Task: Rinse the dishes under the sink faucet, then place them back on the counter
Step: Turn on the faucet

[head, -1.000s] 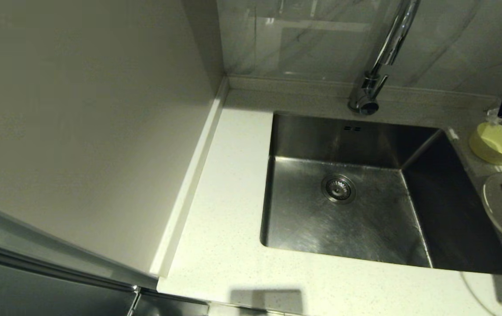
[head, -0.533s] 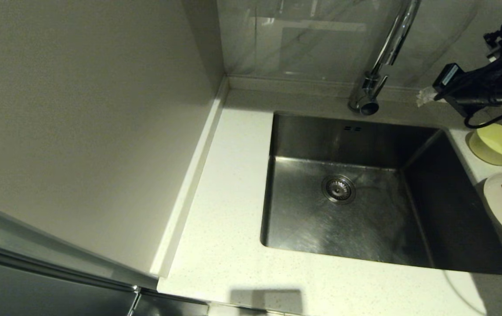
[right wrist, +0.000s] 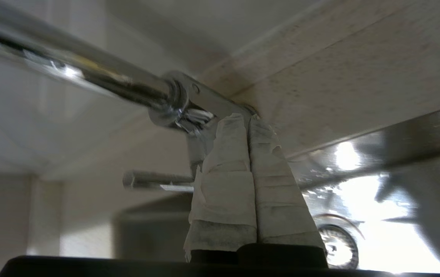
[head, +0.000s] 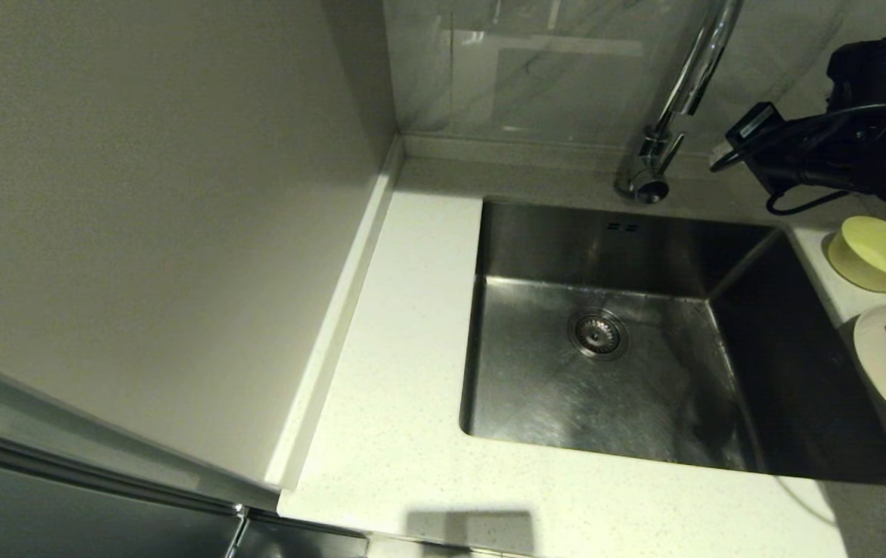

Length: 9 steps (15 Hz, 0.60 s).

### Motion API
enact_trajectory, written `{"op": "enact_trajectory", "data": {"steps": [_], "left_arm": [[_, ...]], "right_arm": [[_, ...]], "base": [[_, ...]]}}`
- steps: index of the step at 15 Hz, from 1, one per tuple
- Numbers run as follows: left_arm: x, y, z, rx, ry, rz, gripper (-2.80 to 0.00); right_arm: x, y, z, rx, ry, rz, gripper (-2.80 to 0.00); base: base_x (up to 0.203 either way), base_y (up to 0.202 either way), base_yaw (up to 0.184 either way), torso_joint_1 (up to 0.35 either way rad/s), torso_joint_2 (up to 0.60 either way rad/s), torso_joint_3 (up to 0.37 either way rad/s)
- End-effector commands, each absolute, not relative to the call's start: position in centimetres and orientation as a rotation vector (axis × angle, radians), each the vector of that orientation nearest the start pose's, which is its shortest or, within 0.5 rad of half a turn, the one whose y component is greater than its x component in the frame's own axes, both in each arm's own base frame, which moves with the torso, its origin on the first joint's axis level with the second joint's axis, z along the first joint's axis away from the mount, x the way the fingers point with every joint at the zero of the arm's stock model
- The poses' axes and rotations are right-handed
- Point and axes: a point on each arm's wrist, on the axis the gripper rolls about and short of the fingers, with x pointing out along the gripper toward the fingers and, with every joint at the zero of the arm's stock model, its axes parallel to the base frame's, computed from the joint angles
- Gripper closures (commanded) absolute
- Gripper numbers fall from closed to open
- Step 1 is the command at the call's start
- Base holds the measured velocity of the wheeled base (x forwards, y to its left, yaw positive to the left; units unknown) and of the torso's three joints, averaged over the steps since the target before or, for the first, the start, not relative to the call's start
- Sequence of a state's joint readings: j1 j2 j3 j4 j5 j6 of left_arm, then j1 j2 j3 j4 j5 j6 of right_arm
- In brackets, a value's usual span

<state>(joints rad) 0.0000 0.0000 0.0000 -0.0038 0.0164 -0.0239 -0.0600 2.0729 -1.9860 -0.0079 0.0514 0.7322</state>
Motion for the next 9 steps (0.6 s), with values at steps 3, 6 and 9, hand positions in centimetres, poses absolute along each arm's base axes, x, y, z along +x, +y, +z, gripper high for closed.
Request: {"op": "enact_trajectory", "data": {"steps": [3,6,9], "left_arm": [[-2.3,0.0,7.6,-0.025,-0.006,0.017,0.00],[-2.3,0.0,7.6,-0.025,-0.006,0.017,0.00],[-2.3,0.0,7.6,-0.025,-0.006,0.017,0.00]], "right_arm": [[44.0,-1.1,30.9,0.918,0.024,0.016,0.00],[44.8,-0.2,30.2,0.977,0.017,0.031,0.00],[46.1,-0.2,29.2,1.037,-0.036,0.061,0.00]], "base": [[0.000,0.000,0.000,0.000,0.00,0.000],[0.000,0.000,0.000,0.000,0.00,0.000],[0.000,0.000,0.000,0.000,0.00,0.000]]}}
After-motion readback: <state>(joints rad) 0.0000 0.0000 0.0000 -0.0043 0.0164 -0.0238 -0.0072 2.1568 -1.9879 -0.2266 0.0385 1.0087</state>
